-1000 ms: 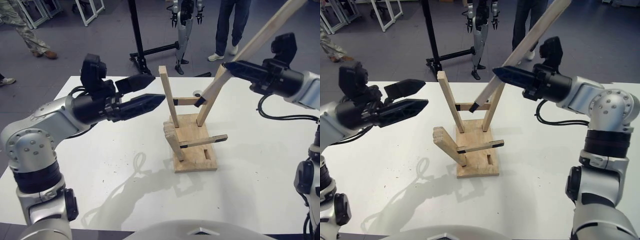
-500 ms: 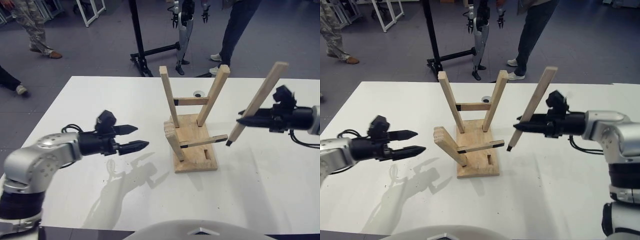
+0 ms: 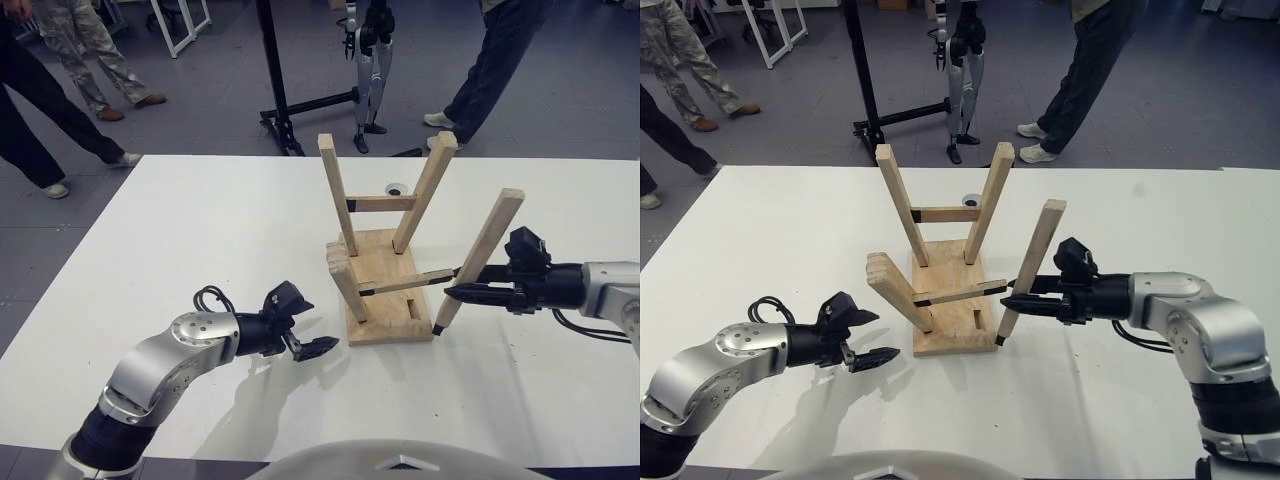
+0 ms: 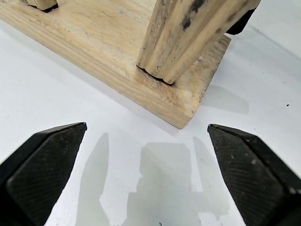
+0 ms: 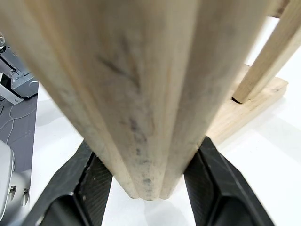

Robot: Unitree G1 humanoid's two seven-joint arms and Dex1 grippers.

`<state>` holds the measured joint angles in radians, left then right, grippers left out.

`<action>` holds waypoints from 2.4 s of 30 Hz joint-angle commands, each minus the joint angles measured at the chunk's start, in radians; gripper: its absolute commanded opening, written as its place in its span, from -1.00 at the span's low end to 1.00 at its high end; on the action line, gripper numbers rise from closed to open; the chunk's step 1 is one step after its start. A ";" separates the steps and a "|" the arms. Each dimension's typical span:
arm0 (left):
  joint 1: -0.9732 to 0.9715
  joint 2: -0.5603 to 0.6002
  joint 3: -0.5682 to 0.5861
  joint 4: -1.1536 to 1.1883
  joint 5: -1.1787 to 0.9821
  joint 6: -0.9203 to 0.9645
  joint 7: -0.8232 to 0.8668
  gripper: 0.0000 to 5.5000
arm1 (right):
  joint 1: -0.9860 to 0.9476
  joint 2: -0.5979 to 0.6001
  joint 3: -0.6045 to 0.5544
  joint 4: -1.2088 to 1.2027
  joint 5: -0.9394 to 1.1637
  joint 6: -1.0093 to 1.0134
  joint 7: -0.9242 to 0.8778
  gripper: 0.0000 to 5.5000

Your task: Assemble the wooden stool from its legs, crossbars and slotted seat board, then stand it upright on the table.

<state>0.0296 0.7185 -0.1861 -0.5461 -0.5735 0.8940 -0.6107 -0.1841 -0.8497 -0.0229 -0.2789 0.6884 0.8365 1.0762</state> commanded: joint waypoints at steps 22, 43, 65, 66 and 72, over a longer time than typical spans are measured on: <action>0.004 0.026 0.025 0.016 0.071 0.024 -0.004 0.74 | -0.040 0.062 -0.074 -0.098 0.146 -0.007 0.047 -0.26; -0.023 0.032 0.001 0.054 0.109 0.008 -0.064 0.74 | 0.158 0.336 0.048 0.107 -0.143 -0.655 0.072 -0.26; -0.036 0.043 0.003 0.058 0.120 0.013 -0.083 0.74 | 0.167 0.338 0.127 0.299 -0.245 -0.838 0.103 -0.26; -0.036 0.041 0.001 0.057 0.121 0.013 -0.082 0.74 | 0.158 0.334 0.125 0.304 -0.244 -0.839 0.108 -0.26; -0.033 0.034 -0.006 0.054 0.121 0.012 -0.078 0.74 | 0.184 0.332 0.169 0.217 -0.266 -0.828 0.095 -0.26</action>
<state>0.0030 0.7517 -0.1881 -0.4868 -0.4639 0.8993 -0.6912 -0.0137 -0.4944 0.1128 -0.0400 0.4734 -0.0195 1.1739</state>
